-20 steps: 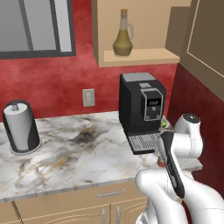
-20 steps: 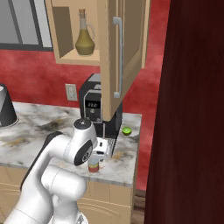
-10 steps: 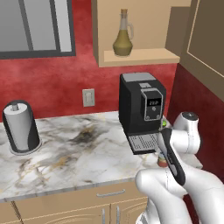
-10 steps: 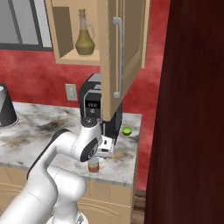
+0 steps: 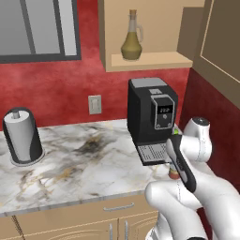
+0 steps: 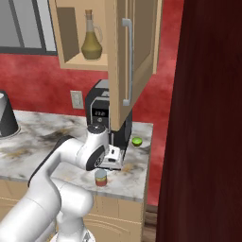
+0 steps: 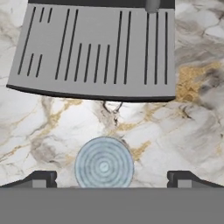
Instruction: Pick the canned food and jam from the counter and place them in the cabinets closest to them.
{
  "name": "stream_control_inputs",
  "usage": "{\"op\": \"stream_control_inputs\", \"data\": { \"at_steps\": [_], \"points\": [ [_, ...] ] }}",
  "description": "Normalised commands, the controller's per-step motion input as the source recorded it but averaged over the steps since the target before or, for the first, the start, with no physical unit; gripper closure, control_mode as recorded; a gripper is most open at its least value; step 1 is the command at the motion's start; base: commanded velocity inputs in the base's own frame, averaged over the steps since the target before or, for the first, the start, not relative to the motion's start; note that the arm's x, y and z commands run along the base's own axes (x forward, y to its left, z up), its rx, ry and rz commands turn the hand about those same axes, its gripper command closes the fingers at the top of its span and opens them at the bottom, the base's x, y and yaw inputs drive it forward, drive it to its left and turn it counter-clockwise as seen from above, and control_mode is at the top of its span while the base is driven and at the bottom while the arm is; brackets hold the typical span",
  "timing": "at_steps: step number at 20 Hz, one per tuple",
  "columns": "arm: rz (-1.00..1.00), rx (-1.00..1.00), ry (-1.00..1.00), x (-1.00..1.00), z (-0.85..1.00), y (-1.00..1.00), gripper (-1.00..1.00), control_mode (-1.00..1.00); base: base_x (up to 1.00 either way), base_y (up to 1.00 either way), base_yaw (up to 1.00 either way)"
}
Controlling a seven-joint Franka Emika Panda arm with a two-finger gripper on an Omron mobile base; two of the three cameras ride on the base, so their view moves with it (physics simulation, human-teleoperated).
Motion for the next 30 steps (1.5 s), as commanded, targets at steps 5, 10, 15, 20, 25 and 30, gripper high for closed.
{"op": "stream_control_inputs", "data": {
  "at_steps": [5, 10, 15, 20, 25, 30],
  "points": [
    [0.0, 0.0, 0.0, -0.06, -0.1, 0.3, -1.0, -1.0, 0.0, 0.0, 0.0],
    [0.0, 0.0, 0.0, 0.0, 0.0, 0.01, -1.0, -1.0, 0.0, 0.0, 0.0],
    [0.0, 0.0, 0.0, 0.0, -0.07, 0.0, -1.0, -1.0, 0.0, 0.0, 0.0],
    [0.01, 0.0, 0.0, 0.0, -0.26, 0.0, -1.0, -1.0, 0.0, 0.0, 0.0],
    [0.02, 0.0, 0.0, -0.02, -0.33, 0.05, -1.0, -1.0, 0.0, 0.0, 0.0],
    [0.03, -0.01, 0.0, -0.06, -0.43, 0.18, -1.0, -1.0, 0.0, 0.0, 0.0]
  ]
}}
